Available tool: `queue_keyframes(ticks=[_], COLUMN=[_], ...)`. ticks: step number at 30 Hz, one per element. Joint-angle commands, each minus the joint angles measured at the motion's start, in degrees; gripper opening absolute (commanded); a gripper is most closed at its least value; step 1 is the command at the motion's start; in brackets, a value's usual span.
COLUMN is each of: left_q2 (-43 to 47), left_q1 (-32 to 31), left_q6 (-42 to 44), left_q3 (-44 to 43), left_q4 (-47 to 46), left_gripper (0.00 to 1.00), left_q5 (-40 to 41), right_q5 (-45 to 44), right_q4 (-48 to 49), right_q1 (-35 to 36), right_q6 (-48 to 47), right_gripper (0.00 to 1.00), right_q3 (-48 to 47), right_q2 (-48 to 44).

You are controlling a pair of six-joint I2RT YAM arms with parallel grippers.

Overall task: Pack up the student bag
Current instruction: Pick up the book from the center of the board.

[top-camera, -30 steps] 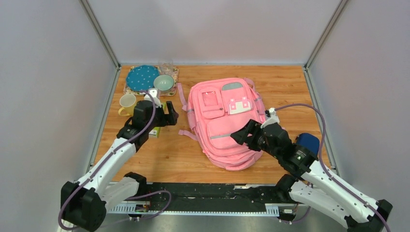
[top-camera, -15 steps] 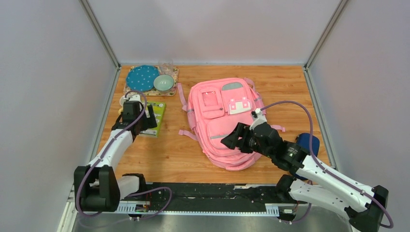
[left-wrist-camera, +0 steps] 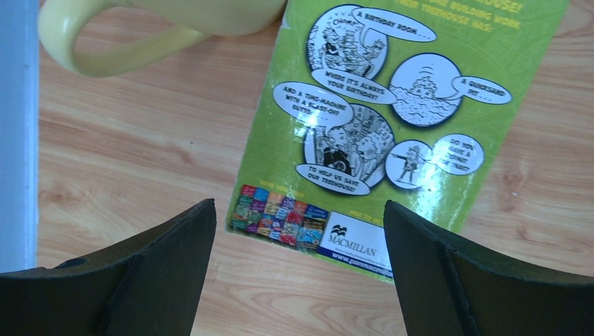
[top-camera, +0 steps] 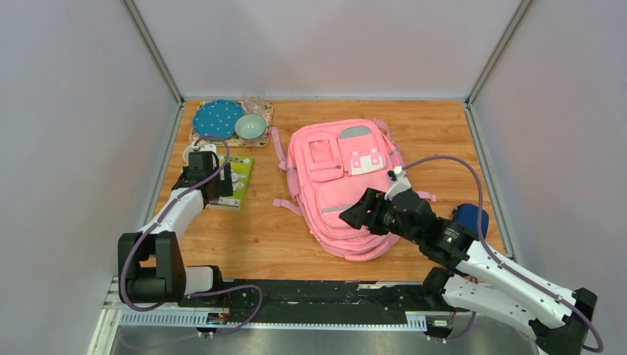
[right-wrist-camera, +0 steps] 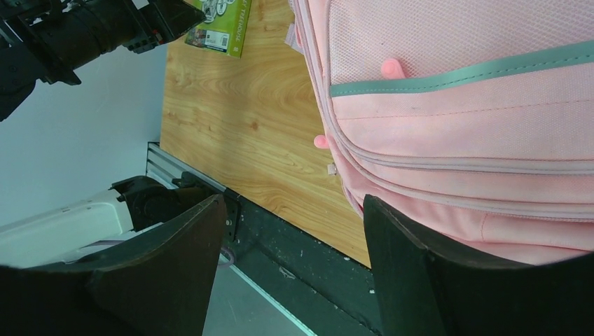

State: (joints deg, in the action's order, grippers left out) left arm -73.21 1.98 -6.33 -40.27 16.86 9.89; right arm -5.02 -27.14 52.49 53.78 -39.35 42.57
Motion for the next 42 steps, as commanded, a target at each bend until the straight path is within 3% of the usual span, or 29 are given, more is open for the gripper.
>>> queue_keyframes(ticks=[1, 10, 15, 18, 24, 28, 33, 38, 42], left_q2=[-2.63, -7.03, -7.56, -9.31, -7.31, -2.39, 2.01, -0.70, -4.74], left_q1=[0.75, 1.36, 1.36, 1.27, 1.27, 1.27, 1.27, 1.36, 2.24], left_q6=[3.34, 0.70, -1.93, -3.60, -5.89, -4.05, 0.16, 4.39, 6.32], left_q3=[-1.21, -2.27, -0.78, -0.42, 1.86, 1.16, 2.21, 0.99, 0.11], left_q4=[-2.71, 0.54, 1.77, 3.00, 2.65, 1.95, -1.56, -3.85, -4.91], left_gripper=[0.95, 0.94, 0.85, 0.68, 0.64, 0.67, 0.75, 0.78, 0.79], left_q5=[5.14, -5.13, -16.46, -24.11, -27.73, -23.96, -10.34, -3.05, -2.77], right_q5=[-0.35, 0.71, 0.27, 0.36, 1.15, 1.15, 1.50, 2.03, 2.56], right_q4=[2.44, 2.97, 3.40, 3.49, 3.49, 3.93, 5.43, 6.48, 5.87], right_q1=[0.33, 0.33, 0.33, 0.33, 0.33, 0.33, 0.33, 0.33, 0.33], right_q6=[0.10, -0.08, -0.08, -0.25, -0.87, -0.34, 0.10, 0.10, -0.43], right_gripper=[0.75, 0.75, 0.75, 0.75, 0.75, 0.75, 0.75, 0.75, 0.75], right_q3=[0.15, -0.02, 0.24, -0.19, -0.81, -0.11, 0.77, 0.59, -0.11], right_q2=[0.23, 1.47, 1.38, 1.91, 3.40, 3.14, 3.31, 4.63, 5.68])
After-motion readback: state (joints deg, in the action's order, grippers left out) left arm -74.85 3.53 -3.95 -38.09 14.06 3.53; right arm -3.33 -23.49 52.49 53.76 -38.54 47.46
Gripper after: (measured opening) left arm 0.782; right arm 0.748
